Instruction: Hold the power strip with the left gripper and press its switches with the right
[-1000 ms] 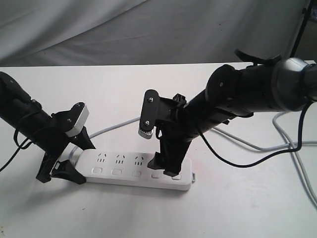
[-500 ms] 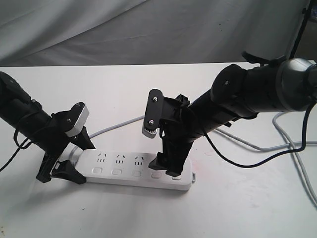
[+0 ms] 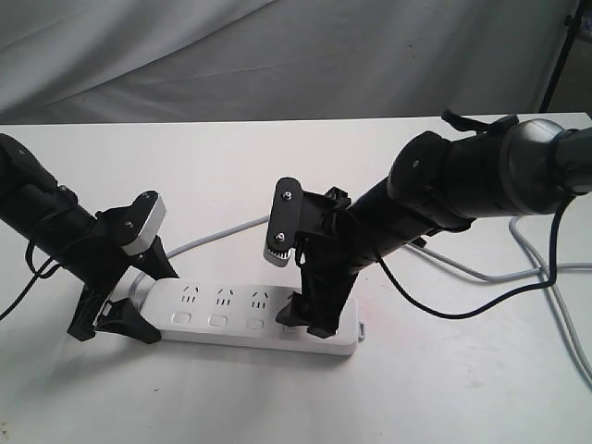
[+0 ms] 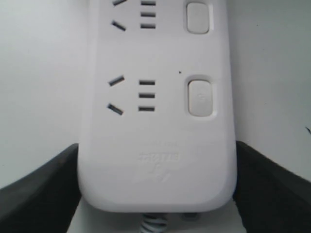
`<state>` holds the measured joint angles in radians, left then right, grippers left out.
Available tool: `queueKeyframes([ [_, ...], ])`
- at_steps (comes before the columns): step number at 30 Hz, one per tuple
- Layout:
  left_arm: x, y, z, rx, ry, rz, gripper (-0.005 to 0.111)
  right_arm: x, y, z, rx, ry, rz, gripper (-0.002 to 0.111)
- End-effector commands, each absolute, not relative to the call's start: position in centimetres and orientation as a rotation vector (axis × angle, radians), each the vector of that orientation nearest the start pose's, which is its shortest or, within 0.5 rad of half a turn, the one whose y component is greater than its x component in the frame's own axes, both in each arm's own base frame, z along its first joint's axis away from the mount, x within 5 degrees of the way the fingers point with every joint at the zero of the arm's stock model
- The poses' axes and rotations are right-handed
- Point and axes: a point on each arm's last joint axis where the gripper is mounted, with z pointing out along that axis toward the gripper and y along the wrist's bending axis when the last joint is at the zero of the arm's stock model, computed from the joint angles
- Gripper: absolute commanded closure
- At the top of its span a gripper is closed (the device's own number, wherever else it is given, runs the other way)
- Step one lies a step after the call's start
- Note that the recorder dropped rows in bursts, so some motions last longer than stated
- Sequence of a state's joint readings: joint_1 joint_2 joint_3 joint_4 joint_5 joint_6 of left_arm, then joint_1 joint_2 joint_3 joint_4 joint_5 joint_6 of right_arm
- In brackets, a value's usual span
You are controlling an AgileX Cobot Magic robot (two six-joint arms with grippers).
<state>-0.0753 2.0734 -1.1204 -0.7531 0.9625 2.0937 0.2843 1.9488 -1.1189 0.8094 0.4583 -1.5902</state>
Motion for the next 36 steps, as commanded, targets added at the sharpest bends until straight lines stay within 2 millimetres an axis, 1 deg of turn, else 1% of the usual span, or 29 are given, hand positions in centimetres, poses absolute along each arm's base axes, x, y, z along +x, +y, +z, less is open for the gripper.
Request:
queueKeyframes([
  [1,33.5,-7.8,10.0,-2.471,-2.277,0.872,0.107,35.8,13.2,13.7,-1.451,2.132,0.229,0.02],
  [15,33.5,-7.8,10.0,-2.471,-2.277,0.872,0.107,35.4,13.2,13.4,-1.52,2.134,0.239,0.02],
  [21,33.5,-7.8,10.0,-2.471,-2.277,0.872,0.107,35.1,12.4,12.3,-1.48,2.145,0.115,0.02],
  [32,33.5,-7.8,10.0,-2.471,-2.277,0.872,0.107,35.0,12.4,12.2,-1.491,2.151,0.136,0.02],
  [34,33.5,-7.8,10.0,-2.471,-2.277,0.872,0.107,35.0,12.4,12.0,-1.494,2.157,0.139,0.02],
  [36,33.5,-7.8,10.0,-2.471,-2.277,0.872,0.107,35.0,12.4,11.2,-1.508,2.169,0.146,0.02],
])
